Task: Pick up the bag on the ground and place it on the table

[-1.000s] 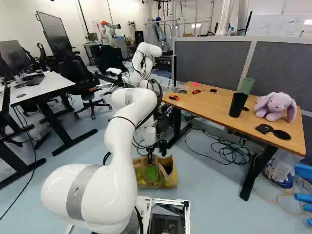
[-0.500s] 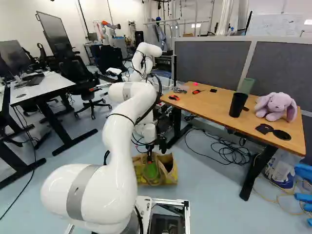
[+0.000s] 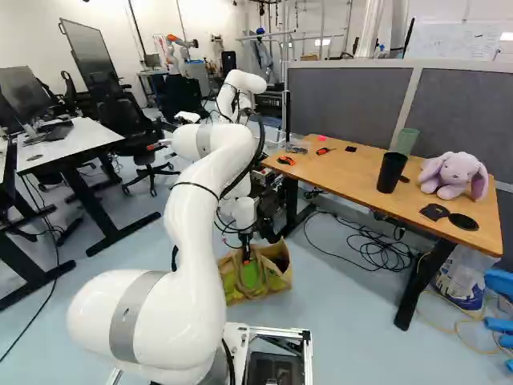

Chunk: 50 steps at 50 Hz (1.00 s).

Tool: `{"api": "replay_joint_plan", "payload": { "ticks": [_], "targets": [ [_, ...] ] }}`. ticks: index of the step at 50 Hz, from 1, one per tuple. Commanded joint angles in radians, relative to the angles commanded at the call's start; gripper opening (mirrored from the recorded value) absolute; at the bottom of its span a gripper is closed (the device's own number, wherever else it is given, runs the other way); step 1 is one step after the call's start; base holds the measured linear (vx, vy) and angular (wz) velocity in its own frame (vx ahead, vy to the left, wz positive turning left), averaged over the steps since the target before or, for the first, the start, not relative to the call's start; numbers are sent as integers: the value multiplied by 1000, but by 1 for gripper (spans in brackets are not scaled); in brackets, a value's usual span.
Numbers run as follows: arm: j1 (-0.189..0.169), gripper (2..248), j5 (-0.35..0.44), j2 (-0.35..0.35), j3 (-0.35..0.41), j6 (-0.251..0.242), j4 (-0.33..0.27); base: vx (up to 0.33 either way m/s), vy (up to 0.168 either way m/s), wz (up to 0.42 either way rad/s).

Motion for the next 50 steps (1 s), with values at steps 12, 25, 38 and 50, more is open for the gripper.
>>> {"api": "replay_joint_plan", "payload": {
  "ticks": [12, 25, 38, 50],
  "targets": [
    [0, 22, 0, 47, 37, -126, 0, 0, 0, 0],
    [0, 22, 0, 99, 77, -263, 0, 0, 0, 0],
    [0, 22, 0, 151, 116, -401, 0, 0, 0, 0],
    [0, 22, 0, 199, 150, -526, 0, 0, 0, 0]
  ]
}}
